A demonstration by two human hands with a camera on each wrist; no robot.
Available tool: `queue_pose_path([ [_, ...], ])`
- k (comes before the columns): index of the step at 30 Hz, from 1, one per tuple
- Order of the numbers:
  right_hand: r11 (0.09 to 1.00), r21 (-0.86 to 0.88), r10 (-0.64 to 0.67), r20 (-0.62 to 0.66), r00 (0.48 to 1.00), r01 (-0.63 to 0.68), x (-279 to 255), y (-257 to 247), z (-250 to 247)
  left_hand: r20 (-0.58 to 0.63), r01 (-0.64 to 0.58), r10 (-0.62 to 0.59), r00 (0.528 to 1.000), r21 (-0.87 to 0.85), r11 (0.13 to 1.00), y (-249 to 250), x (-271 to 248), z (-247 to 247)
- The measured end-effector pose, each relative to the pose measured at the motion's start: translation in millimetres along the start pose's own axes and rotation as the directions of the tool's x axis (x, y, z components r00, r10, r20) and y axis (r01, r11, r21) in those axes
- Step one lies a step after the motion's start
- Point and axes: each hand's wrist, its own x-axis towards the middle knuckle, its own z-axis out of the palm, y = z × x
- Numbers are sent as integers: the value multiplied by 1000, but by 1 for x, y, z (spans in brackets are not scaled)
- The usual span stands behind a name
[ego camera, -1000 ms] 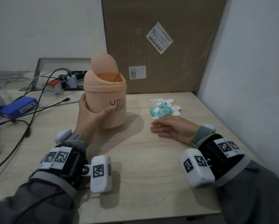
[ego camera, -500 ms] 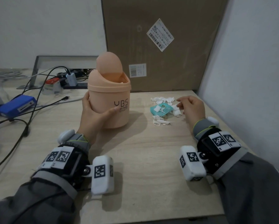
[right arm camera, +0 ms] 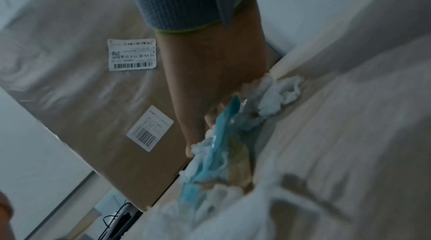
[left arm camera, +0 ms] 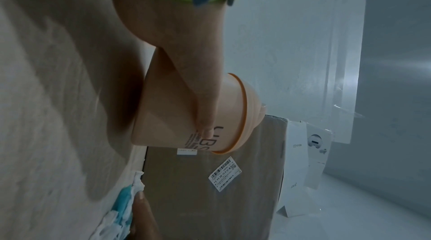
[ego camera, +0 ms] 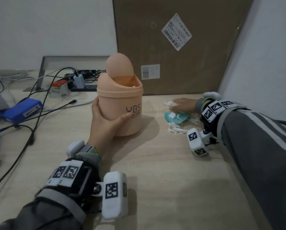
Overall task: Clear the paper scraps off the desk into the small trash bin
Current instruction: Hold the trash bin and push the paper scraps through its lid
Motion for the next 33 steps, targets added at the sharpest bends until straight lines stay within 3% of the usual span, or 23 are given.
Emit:
queue_pose_path([
  [2, 1000, -11, -11, 61, 998, 12, -7, -3, -1, -4, 2, -2, 1000, -9, 1000, 0, -1, 0],
  [10, 982, 183, -62, 51, 997, 51, -70, 1, 10, 5, 19, -19, 1000, 10, 1000, 1, 0, -2],
  [15, 933, 334, -105, -95, 990, 131, -104, 11, 26, 6, 21, -21, 1000, 16, 1000, 5, -5, -2],
  [18, 846, 508, -69, -190, 979, 158, -119, 20, 30, 12, 16, -16, 1000, 15, 1000, 6, -7, -1],
  [21, 886, 441, -48, -215, 975, 141, -124, 21, 33, 11, 13, -13, 1000, 15, 1000, 7, -7, -1],
  [26, 966, 195, -123, -236, 964, 171, -120, 5, 40, 29, 8, -8, 1000, 8, 1000, 7, -6, -1],
  [30, 987, 96, -113, -160, 981, 129, -110, -2, 52, 27, 1, 0, 1000, -6, 1000, 6, -7, 0],
  [33, 992, 49, -109, -183, 977, 120, -107, 1, 56, 32, -4, 5, 999, -14, 1000, 7, -7, 3],
])
